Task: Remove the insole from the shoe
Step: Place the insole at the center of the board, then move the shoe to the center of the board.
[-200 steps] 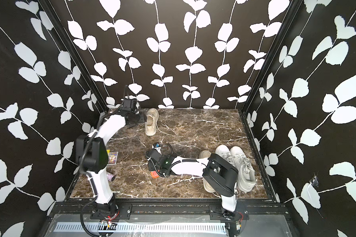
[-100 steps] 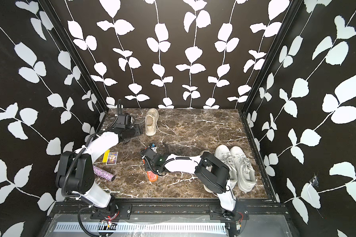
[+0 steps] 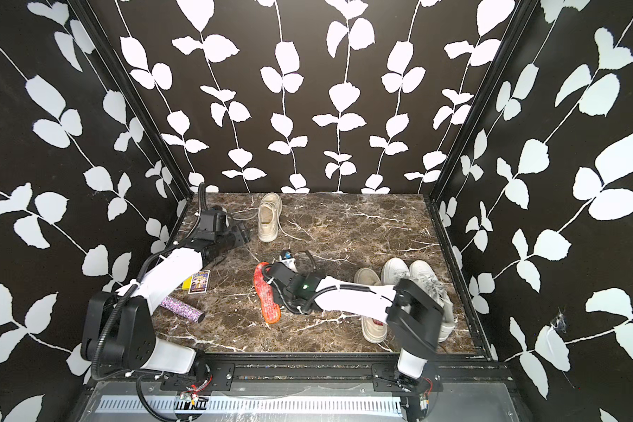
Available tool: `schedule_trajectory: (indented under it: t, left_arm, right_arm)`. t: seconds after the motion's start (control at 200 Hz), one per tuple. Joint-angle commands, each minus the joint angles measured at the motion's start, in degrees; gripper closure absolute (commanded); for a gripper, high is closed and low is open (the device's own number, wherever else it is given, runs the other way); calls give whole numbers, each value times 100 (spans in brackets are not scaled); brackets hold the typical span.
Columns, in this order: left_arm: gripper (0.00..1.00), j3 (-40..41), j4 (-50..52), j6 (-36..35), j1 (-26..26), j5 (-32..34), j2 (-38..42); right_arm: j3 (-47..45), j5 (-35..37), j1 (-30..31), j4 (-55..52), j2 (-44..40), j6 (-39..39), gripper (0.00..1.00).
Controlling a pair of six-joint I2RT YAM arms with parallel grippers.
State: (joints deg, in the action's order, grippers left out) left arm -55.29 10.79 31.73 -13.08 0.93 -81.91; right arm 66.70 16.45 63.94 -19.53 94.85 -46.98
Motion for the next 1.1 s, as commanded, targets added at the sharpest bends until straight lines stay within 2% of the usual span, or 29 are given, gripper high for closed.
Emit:
schedule_trajectory:
  t: [0.0, 0.295, 0.545, 0.681, 0.881, 1.096]
  left_arm:
    - [25, 297, -120, 140, -134, 34, 328]
    - [25, 952, -440, -117, -1352, 262, 583]
    - [24, 1284, -762, -157, -2094, 370, 695]
    - [23, 1284, -914, -173, -2329, 401, 590]
    - [23, 1115, -958, -212, -2491, 379, 364]
    - [23, 1097, -990, -197, -2564, 390, 301]
  right_arm:
    - [-395, 371, -215, -568, -591, -52, 39]
    - [-1421, 675, -594, -1773, -2271, -331, 46]
    - [-1915, 988, -958, -3158, -3417, -935, 50]
    - [-2203, 1003, -1258, -3665, -3922, -1406, 51]
    - [-2729, 566, -1715, -3303, -4425, -1495, 52]
    - [-3087, -8, -1962, -2524, -4183, -1428, 59]
